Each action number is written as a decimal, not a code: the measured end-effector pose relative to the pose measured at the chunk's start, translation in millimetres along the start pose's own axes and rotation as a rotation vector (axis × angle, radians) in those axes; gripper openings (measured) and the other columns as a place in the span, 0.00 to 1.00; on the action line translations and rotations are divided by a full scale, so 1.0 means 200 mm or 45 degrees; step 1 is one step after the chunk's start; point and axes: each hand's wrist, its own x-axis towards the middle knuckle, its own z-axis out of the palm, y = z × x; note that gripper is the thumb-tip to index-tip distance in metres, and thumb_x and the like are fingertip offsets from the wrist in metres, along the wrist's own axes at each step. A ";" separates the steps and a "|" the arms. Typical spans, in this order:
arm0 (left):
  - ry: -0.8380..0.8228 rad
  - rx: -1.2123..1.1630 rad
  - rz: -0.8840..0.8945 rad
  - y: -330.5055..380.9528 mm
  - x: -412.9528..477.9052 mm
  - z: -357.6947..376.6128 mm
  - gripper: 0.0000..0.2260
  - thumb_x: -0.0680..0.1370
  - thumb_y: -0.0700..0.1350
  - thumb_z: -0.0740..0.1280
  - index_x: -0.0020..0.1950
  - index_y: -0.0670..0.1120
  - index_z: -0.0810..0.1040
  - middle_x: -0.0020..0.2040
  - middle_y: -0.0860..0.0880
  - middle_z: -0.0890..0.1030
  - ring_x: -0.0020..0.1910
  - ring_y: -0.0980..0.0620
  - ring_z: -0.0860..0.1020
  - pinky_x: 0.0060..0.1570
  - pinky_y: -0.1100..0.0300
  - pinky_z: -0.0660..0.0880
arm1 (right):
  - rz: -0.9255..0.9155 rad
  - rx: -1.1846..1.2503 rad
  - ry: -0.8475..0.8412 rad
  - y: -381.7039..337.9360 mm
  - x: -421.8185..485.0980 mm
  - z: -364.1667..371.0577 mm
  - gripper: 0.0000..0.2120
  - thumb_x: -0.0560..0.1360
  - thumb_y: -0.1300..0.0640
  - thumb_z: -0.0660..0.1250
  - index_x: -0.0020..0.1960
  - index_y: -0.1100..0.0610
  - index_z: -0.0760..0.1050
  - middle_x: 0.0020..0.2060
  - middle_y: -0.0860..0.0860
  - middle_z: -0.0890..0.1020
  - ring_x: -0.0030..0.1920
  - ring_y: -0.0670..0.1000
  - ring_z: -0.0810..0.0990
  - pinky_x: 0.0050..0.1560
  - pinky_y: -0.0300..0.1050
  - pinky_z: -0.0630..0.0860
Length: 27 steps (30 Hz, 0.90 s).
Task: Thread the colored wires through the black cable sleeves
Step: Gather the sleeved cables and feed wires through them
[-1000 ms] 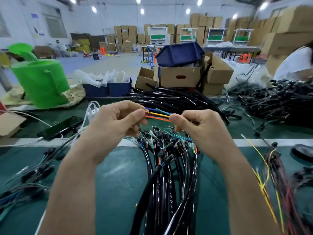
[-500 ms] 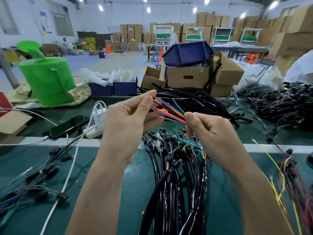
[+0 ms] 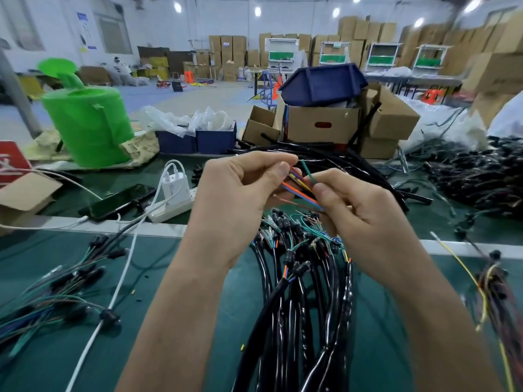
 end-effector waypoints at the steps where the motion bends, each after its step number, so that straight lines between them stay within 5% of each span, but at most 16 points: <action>1: -0.007 0.038 0.024 0.00 0.00 -0.01 0.08 0.76 0.35 0.67 0.46 0.46 0.83 0.40 0.46 0.85 0.39 0.50 0.84 0.39 0.65 0.79 | -0.015 0.006 0.007 0.00 0.00 0.00 0.10 0.78 0.51 0.58 0.49 0.48 0.78 0.26 0.53 0.75 0.26 0.46 0.68 0.29 0.41 0.65; 5: -0.059 0.185 0.077 0.01 0.00 -0.02 0.08 0.75 0.34 0.68 0.45 0.46 0.84 0.39 0.49 0.85 0.37 0.54 0.84 0.37 0.67 0.78 | -0.038 -0.029 0.021 -0.01 0.00 0.00 0.09 0.80 0.57 0.61 0.47 0.50 0.80 0.26 0.48 0.77 0.25 0.42 0.71 0.28 0.31 0.63; 9: -0.092 0.304 0.094 0.01 0.00 -0.02 0.08 0.75 0.36 0.69 0.46 0.48 0.84 0.38 0.49 0.85 0.36 0.53 0.84 0.38 0.64 0.79 | -0.050 -0.065 0.024 -0.04 0.00 0.02 0.14 0.77 0.50 0.57 0.37 0.52 0.75 0.26 0.52 0.74 0.25 0.44 0.67 0.28 0.37 0.62; 14: -0.147 0.129 0.001 0.02 -0.01 -0.02 0.07 0.73 0.41 0.69 0.49 0.48 0.83 0.39 0.48 0.85 0.36 0.53 0.83 0.38 0.68 0.78 | 0.036 0.036 0.030 -0.03 0.00 0.03 0.18 0.76 0.49 0.57 0.35 0.60 0.74 0.24 0.53 0.68 0.26 0.45 0.64 0.29 0.45 0.61; 18: -0.320 -0.035 -0.103 0.05 -0.02 -0.08 0.16 0.66 0.46 0.71 0.53 0.46 0.81 0.45 0.47 0.85 0.44 0.53 0.84 0.44 0.66 0.78 | 0.079 0.104 0.059 -0.03 0.01 0.00 0.17 0.75 0.49 0.58 0.33 0.55 0.75 0.23 0.54 0.66 0.25 0.43 0.63 0.27 0.42 0.60; 23: -0.455 0.184 -0.089 0.07 -0.04 -0.11 0.29 0.62 0.45 0.77 0.62 0.47 0.76 0.52 0.52 0.84 0.49 0.53 0.83 0.49 0.64 0.78 | 0.035 0.043 0.061 -0.02 0.02 -0.01 0.17 0.76 0.49 0.59 0.29 0.50 0.72 0.22 0.53 0.66 0.25 0.43 0.63 0.27 0.42 0.59; 27: -0.302 0.138 -0.006 0.08 -0.04 -0.06 0.17 0.66 0.41 0.70 0.55 0.45 0.79 0.43 0.50 0.86 0.39 0.56 0.83 0.41 0.68 0.78 | 0.034 0.139 0.055 -0.03 0.02 0.00 0.18 0.76 0.49 0.58 0.28 0.46 0.71 0.22 0.46 0.64 0.24 0.43 0.62 0.27 0.39 0.58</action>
